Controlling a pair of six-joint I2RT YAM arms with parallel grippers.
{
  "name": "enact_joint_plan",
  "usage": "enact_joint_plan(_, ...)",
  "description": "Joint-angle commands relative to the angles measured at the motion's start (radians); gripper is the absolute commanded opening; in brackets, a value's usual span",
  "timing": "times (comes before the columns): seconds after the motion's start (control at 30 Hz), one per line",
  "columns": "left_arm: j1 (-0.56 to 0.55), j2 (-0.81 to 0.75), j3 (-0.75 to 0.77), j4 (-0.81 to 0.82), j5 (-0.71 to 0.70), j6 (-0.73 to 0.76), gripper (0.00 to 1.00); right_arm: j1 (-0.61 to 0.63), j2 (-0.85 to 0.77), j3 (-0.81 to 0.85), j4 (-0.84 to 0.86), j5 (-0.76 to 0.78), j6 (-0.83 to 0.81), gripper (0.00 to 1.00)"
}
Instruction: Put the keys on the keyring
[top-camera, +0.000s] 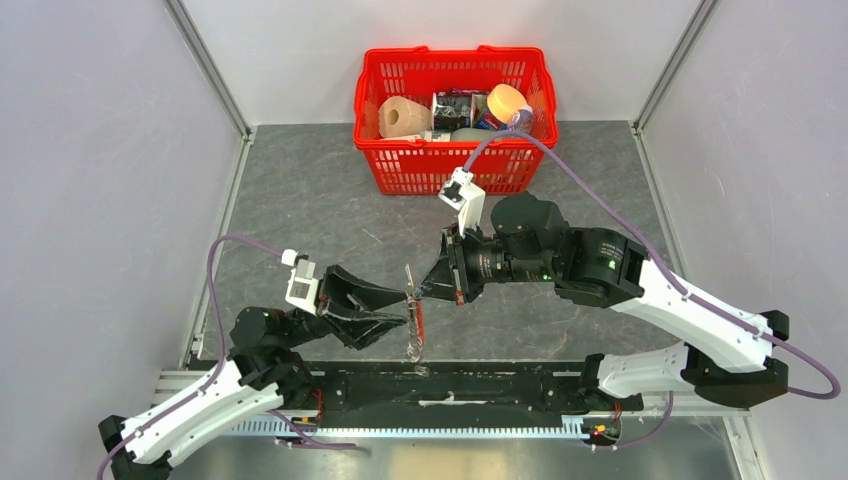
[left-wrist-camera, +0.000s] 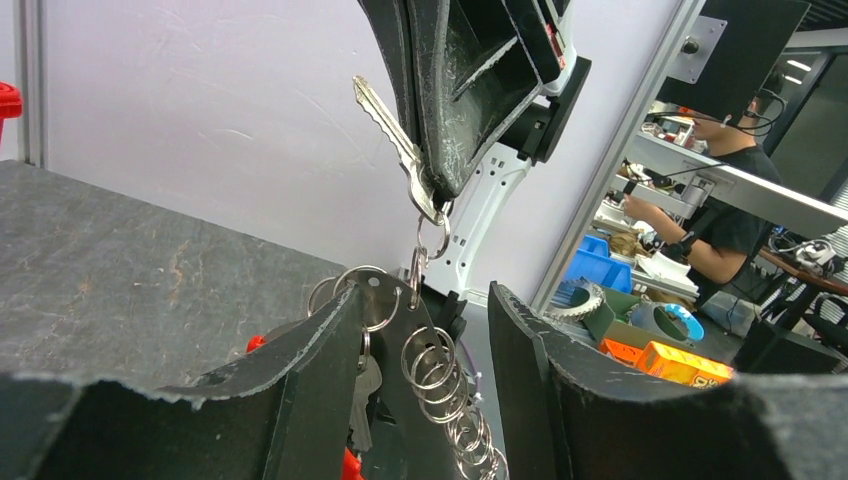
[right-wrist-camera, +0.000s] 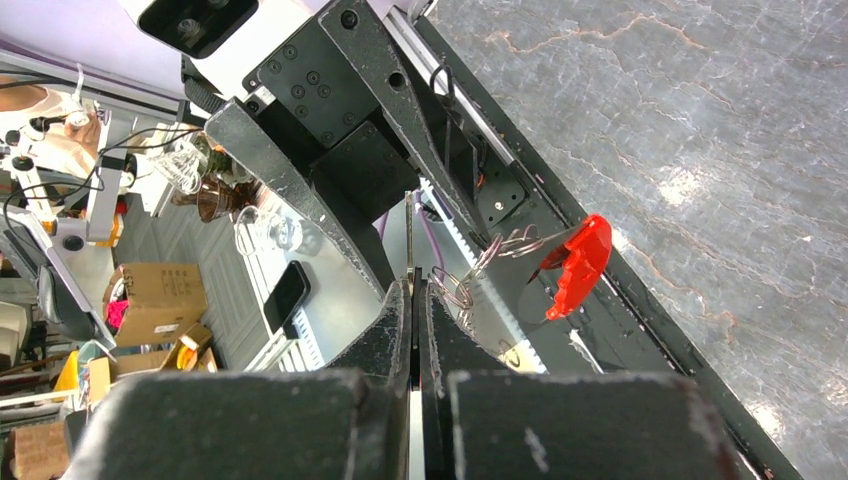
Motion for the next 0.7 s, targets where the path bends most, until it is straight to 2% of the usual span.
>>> enact_joint_plan(0.0, 0.0, 0.007, 0.038, 0.017, -0.012, 0.051, 0.56, 0.005, -0.007, 0.046, 0.075, -0.029, 0.019, 0.0)
enact_joint_plan(0.67, 0.0, 0.051, 0.078, 0.014, 0.018, 0.077, 0.56, 0.005, -0.002, 0.042, 0.093, -0.055, 0.026, 0.0)
